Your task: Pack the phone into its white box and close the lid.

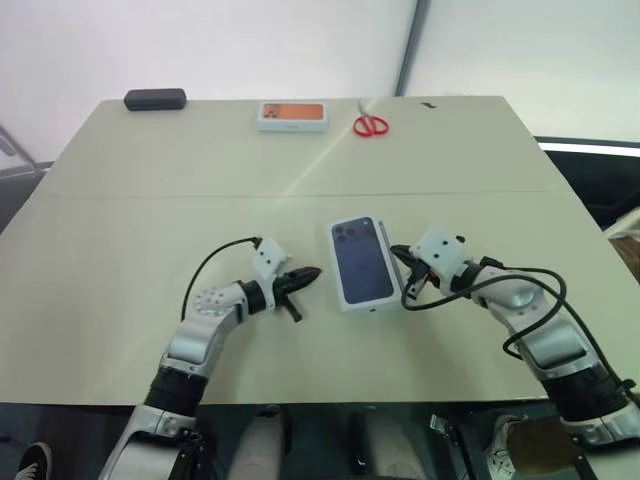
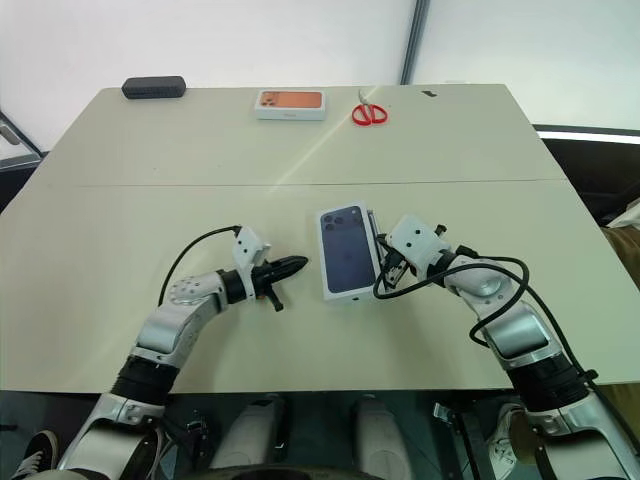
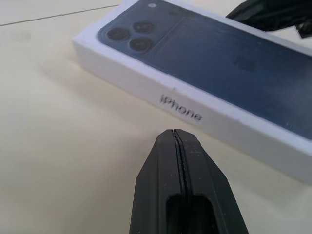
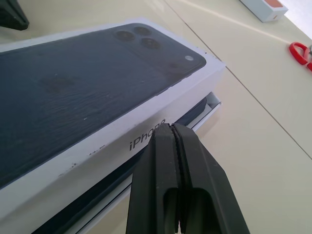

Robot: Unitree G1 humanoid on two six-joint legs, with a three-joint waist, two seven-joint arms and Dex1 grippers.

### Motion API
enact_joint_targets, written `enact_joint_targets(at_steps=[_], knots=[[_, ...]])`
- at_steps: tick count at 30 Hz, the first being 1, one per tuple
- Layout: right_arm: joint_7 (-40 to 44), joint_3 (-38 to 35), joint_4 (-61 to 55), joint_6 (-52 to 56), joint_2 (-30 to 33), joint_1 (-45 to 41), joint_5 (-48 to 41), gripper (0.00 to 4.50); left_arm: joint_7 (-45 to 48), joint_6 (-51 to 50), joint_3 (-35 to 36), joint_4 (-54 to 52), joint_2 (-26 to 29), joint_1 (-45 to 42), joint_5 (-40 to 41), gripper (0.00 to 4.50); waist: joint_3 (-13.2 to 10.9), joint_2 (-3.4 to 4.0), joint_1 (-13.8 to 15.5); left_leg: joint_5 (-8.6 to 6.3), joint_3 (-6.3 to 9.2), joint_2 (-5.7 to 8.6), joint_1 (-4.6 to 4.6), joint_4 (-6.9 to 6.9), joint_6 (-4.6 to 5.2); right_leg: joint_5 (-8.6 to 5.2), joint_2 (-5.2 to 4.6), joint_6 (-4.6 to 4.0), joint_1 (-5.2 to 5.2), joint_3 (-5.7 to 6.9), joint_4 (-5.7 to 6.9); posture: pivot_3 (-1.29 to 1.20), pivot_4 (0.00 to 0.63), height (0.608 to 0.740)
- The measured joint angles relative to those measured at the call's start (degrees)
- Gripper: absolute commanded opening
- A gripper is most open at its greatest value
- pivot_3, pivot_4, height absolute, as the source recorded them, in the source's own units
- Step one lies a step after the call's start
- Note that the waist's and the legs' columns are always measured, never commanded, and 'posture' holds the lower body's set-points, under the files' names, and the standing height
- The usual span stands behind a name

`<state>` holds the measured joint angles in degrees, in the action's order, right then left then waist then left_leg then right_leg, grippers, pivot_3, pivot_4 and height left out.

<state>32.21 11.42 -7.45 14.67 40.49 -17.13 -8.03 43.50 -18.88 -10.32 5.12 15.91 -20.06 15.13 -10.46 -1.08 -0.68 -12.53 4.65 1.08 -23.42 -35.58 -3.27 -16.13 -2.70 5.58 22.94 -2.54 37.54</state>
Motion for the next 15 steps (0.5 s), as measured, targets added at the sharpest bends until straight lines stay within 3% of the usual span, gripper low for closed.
enact_joint_targets(at_steps=[15], knots=[[2.3, -1.7, 0.0, -0.2, -1.3, 0.8, 4.1, 0.04, -0.8, -4.8, -1.1, -0.9, -2.6, -2.1, -0.9, 0.0, 0.0, 0.0, 0.0, 0.0, 0.05, 0.01, 0.04, -0.03, 0.0, 0.0, 0.0, 0.0, -0.08, 0.04, 0.0, 0.0, 0.15, 0.74]])
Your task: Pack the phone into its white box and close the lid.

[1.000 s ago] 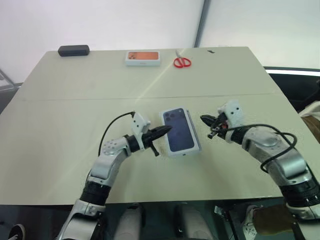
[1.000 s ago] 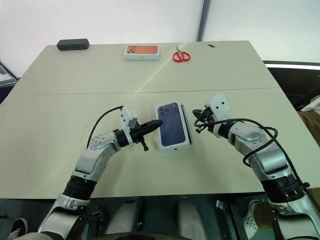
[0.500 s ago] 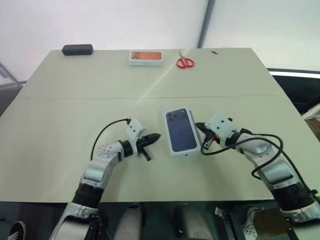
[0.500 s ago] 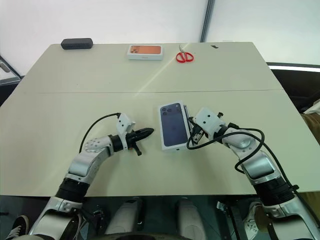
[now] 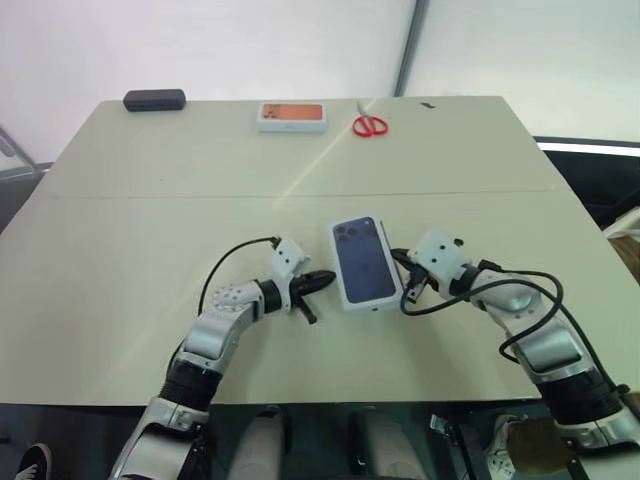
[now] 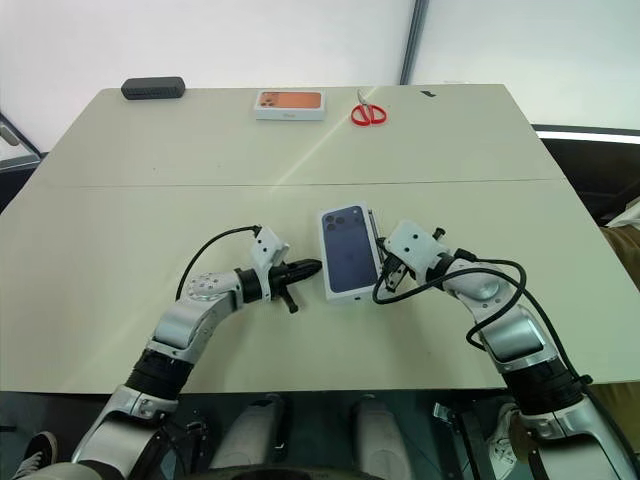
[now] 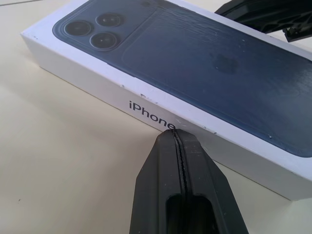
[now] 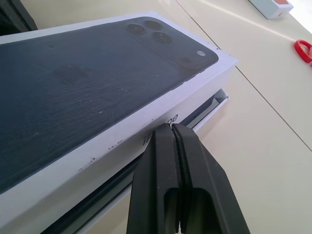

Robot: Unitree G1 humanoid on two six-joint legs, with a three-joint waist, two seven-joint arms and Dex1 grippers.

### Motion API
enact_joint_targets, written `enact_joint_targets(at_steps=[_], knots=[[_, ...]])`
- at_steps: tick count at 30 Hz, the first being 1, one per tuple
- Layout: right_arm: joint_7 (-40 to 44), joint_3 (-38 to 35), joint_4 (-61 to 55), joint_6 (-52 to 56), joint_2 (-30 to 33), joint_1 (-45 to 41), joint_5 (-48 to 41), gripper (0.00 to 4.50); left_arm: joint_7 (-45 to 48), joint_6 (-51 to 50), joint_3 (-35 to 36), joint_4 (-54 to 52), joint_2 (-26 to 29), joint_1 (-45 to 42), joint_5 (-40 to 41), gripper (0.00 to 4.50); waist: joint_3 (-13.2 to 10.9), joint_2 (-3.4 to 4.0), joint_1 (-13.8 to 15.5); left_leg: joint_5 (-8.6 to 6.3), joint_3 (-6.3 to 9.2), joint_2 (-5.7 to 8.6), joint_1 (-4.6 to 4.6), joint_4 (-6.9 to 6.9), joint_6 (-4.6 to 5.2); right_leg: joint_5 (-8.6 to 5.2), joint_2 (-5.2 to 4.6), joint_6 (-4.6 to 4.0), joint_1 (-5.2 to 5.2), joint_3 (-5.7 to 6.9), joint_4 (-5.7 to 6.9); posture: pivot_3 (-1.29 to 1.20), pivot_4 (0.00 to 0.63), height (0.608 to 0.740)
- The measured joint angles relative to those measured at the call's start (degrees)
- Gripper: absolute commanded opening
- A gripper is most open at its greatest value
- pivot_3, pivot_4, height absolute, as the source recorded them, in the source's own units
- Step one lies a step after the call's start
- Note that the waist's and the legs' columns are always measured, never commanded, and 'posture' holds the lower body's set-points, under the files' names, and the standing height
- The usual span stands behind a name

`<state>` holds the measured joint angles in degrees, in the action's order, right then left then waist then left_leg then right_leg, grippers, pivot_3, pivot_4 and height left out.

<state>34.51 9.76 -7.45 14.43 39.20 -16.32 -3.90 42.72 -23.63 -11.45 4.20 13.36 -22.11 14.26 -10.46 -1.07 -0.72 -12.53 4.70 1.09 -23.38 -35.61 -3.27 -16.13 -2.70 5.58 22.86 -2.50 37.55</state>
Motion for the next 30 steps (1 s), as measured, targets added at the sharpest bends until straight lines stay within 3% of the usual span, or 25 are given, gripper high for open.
enact_joint_targets(at_steps=[30], knots=[[1.2, -2.0, 1.1, -0.4, -1.4, 1.8, 5.0, 0.04, 0.7, 0.3, -0.7, 0.1, -1.4, -1.7, -1.0, 0.0, 0.0, 0.0, 0.0, 0.0, 0.01, 0.02, 0.01, -0.06, 0.0, 0.0, -0.01, 0.0, -0.05, 0.02, 0.01, 0.0, 0.15, 0.74]])
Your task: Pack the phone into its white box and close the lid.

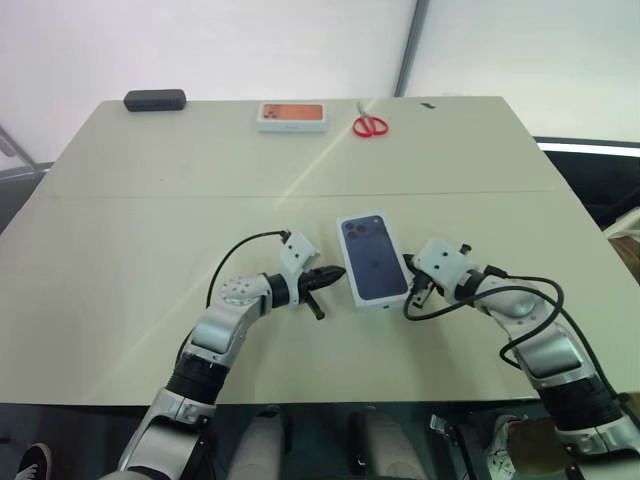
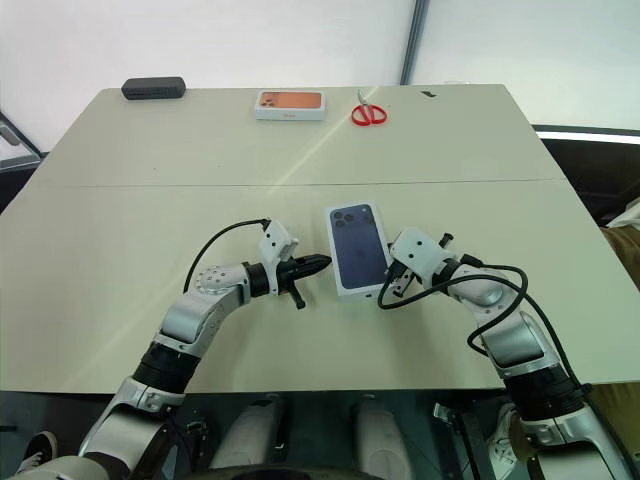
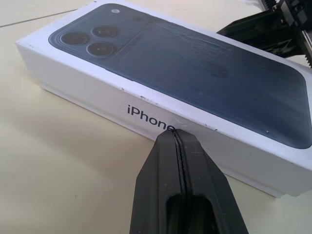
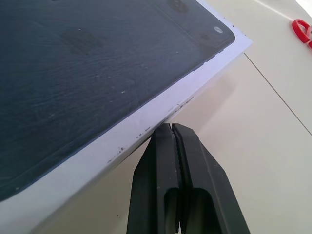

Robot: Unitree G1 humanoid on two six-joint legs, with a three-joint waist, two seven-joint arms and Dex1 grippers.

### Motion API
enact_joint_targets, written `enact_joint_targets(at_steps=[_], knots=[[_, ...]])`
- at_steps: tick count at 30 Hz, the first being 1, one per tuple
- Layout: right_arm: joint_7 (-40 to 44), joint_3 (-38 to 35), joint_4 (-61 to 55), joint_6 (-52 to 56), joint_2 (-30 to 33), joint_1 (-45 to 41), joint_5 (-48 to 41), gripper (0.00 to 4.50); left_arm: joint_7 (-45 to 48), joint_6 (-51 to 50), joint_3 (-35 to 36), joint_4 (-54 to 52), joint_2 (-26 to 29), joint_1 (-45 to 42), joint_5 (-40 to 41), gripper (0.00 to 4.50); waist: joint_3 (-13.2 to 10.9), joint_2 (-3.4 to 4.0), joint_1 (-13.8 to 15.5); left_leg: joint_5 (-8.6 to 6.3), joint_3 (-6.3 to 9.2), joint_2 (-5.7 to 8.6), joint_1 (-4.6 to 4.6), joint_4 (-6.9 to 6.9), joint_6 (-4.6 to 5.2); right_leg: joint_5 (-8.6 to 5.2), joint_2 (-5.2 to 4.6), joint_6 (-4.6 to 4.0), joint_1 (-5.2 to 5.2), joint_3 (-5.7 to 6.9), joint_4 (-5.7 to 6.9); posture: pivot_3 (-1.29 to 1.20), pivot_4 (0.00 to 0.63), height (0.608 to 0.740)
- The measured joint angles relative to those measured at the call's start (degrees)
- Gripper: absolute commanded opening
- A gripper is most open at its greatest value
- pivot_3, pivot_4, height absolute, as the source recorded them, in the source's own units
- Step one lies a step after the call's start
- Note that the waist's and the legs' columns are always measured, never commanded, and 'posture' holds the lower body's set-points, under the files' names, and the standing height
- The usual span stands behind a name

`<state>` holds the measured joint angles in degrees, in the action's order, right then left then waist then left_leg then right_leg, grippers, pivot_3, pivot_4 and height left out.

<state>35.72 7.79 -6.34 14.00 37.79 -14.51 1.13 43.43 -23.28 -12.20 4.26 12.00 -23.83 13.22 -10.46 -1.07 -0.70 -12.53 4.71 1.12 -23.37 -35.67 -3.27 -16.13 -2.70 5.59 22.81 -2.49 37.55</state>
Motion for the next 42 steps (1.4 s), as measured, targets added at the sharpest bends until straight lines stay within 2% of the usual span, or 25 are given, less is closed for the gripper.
enact_joint_targets(at_steps=[30, 36, 42], knots=[[2.8, -0.2, 2.5, -2.6, 0.9, -0.7, 2.4, 0.04, -0.5, 0.1, 0.0, -1.7, -0.1, 0.0, -0.3, 0.0, 0.0, 0.0, 0.0, 0.0, 0.0, 0.0, 0.01, -0.03, 0.0, 0.0, 0.0, 0.0, -0.02, 0.01, 0.0, 0.0, 0.15, 0.74], [1.4, -4.8, 4.1, 2.0, -1.9, -4.6, -1.4, 0.04, -0.4, 0.0, 0.0, -1.7, -0.1, 0.0, -0.1, 0.0, 0.0, 0.01, 0.0, 0.0, 0.02, 0.0, 0.01, -0.04, 0.0, 0.0, 0.01, 0.0, -0.03, 0.01, 0.01, 0.0, 0.15, 0.74], [2.8, -4.5, 3.4, 2.0, -1.9, -3.5, -1.5, 0.04, -0.2, 0.0, 0.0, -1.7, 0.3, 0.3, -0.1, 0.0, 0.0, 0.01, 0.0, 0.0, 0.0, 0.0, 0.01, -0.04, 0.0, 0.0, 0.0, 0.0, -0.03, 0.01, 0.02, 0.0, 0.15, 0.74]])
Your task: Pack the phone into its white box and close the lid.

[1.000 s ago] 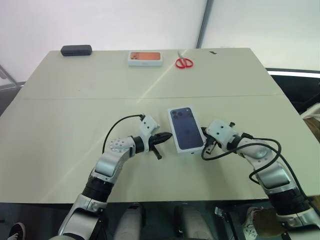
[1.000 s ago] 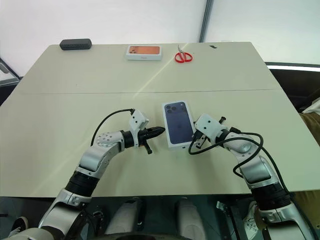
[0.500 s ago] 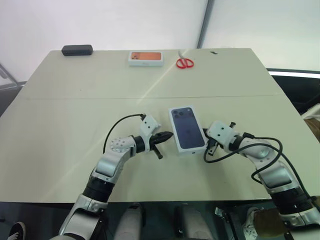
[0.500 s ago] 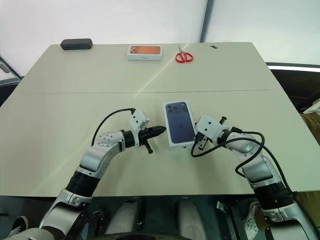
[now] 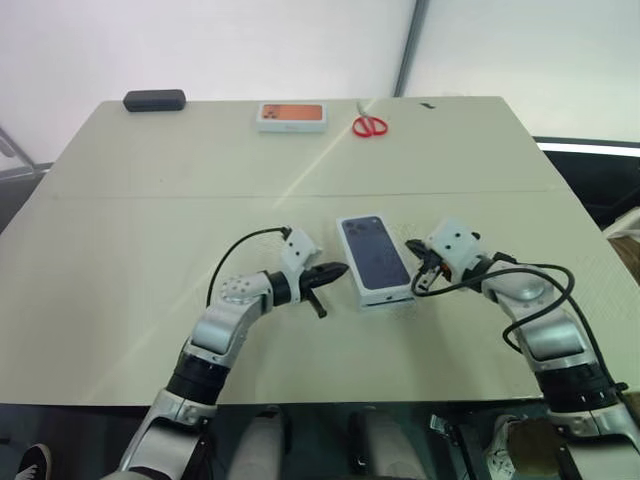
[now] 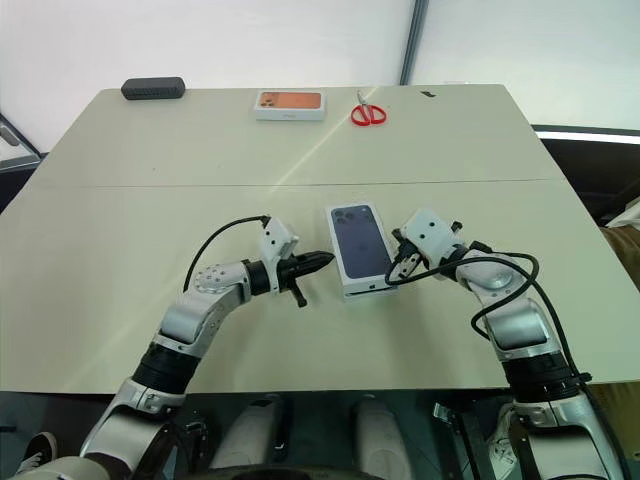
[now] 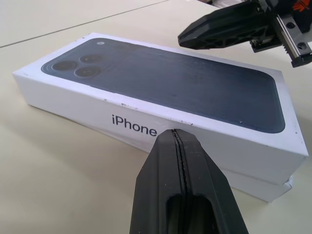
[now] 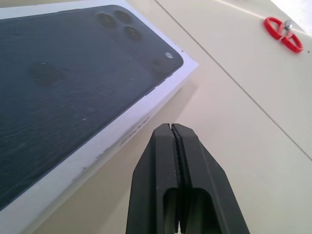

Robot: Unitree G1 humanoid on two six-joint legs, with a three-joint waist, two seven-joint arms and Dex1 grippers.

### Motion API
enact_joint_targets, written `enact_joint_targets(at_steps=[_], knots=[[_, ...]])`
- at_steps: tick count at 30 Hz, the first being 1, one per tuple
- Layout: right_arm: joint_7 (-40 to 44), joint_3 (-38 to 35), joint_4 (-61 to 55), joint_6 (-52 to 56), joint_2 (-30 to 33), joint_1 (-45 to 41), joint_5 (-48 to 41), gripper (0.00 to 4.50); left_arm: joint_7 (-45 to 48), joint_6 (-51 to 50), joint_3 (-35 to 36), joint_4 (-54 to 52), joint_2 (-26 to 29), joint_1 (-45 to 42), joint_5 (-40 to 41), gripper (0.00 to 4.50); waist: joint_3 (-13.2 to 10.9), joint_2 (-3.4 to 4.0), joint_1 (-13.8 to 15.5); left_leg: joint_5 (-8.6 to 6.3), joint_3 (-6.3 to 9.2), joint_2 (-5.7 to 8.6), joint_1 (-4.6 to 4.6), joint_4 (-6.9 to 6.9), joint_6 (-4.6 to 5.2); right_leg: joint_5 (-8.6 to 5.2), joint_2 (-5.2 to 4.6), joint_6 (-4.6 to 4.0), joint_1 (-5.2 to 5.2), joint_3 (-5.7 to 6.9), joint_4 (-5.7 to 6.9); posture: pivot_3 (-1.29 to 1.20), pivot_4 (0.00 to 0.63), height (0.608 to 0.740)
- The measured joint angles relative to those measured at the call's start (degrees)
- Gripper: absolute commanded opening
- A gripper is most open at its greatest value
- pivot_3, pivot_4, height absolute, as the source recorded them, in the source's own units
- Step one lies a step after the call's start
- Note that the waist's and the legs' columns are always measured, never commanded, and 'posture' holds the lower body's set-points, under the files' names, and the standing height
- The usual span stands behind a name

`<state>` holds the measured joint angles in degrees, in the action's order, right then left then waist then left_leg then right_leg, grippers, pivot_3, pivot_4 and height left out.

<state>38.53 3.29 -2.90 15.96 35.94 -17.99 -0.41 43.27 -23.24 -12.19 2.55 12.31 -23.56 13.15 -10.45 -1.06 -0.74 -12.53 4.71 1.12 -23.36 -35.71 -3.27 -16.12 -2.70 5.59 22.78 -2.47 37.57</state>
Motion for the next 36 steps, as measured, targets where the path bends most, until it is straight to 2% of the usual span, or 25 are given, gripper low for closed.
enact_joint_targets(at_steps=[8, 36], knots=[[2.7, 1.6, -0.9, -1.7, 1.1, 2.3, 0.3, 0.04, -0.3, 0.0, 0.0, 0.0, -0.4, 0.3, 0.0, 0.0, 0.0, 0.0, -0.1, 0.0, 0.0, -0.01, 0.01, -0.01, 0.0, 0.0, 0.01, 0.0, 0.0, 0.0, 0.01, 0.0, 0.15, 0.74], [7.7, -1.4, -11.6, 0.1, 3.2, 10.1, -3.2, 0.04, 0.1, -1.5, 0.8, -5.0, 1.3, 3.8, 1.1, 0.0, 0.0, 0.0, 0.0, -0.01, 0.0, -0.02, 0.02, -0.05, 0.02, 0.0, 0.0, 0.0, -0.03, 0.0, 0.01, 0.0, 0.15, 0.74]])
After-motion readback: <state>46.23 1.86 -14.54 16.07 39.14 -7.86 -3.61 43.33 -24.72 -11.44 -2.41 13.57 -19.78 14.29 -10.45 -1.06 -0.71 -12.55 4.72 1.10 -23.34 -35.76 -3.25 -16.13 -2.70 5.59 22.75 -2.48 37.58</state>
